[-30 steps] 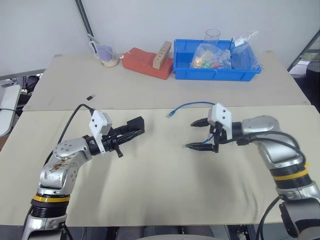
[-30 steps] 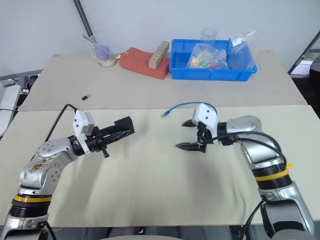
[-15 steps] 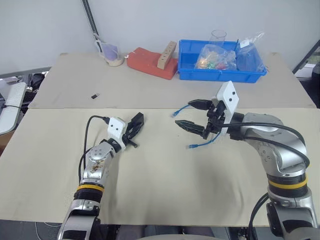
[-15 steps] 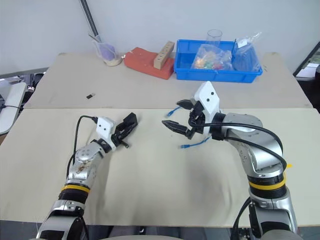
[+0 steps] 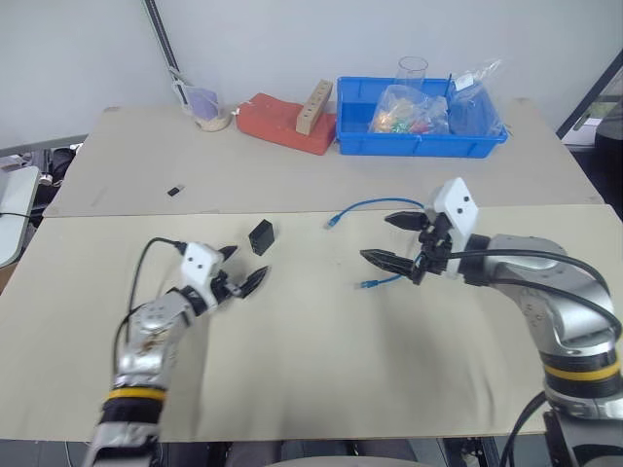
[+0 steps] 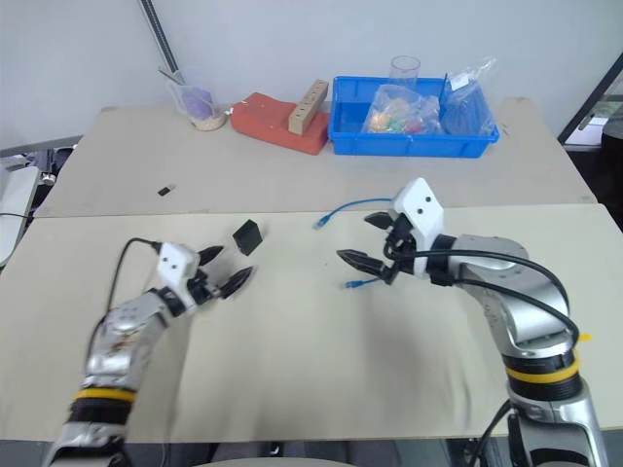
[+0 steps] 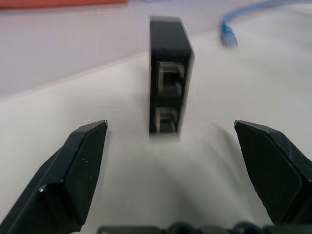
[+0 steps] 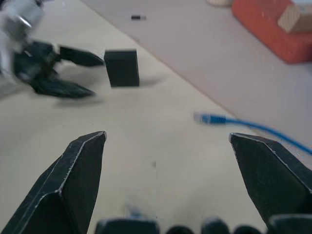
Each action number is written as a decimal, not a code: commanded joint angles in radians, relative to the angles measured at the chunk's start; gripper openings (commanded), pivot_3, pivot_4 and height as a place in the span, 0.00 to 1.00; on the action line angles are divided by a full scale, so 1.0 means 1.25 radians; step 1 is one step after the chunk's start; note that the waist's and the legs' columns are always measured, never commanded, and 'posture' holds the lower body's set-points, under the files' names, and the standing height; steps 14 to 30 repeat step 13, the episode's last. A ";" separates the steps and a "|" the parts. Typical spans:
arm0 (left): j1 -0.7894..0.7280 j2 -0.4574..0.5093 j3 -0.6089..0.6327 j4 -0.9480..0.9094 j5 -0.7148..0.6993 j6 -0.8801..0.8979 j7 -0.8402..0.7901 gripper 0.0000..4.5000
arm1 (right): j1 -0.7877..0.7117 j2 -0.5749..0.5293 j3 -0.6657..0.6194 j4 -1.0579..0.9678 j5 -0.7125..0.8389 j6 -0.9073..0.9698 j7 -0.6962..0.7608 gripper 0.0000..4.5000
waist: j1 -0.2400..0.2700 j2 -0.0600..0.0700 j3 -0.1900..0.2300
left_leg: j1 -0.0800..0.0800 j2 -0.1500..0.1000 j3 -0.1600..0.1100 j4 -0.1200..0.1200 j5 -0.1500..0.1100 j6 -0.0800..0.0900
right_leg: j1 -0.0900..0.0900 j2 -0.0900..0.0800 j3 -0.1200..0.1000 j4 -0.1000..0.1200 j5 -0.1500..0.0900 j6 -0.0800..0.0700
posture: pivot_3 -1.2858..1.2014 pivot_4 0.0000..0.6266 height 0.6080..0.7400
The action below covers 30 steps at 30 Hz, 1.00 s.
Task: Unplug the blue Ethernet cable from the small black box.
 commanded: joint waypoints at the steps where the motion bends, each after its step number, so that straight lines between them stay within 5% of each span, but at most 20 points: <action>1: 0.040 0.113 0.094 -0.193 -0.096 0.150 -0.034 1.00 | 0.014 -0.040 -0.074 -0.007 0.031 -0.036 0.038 1.00 | 0.001 0.000 0.000 | 0.000 0.000 0.000 0.000 0.000 0.000 | 0.000 0.000 0.000 -0.001 0.000 0.000 | 0.52 0.24 1.00; 8: 0.054 0.273 0.218 -0.300 -0.141 0.282 -0.043 1.00 | 0.048 -0.066 -0.112 0.059 -0.001 -0.091 0.023 1.00 | 0.002 0.000 0.000 | 0.001 0.000 0.001 -0.001 0.000 0.000 | 0.002 0.000 0.000 -0.004 0.000 0.000 | 0.52 0.24 1.00; 30: 0.026 0.278 0.201 -0.288 -0.147 0.290 -0.052 1.00 | 0.055 -0.051 -0.095 0.071 -0.011 -0.116 0.010 1.00 | 0.001 0.000 0.000 | 0.001 0.000 0.001 -0.002 0.000 0.000 | 0.001 0.000 0.000 -0.004 0.000 0.000 | 0.52 0.24 1.00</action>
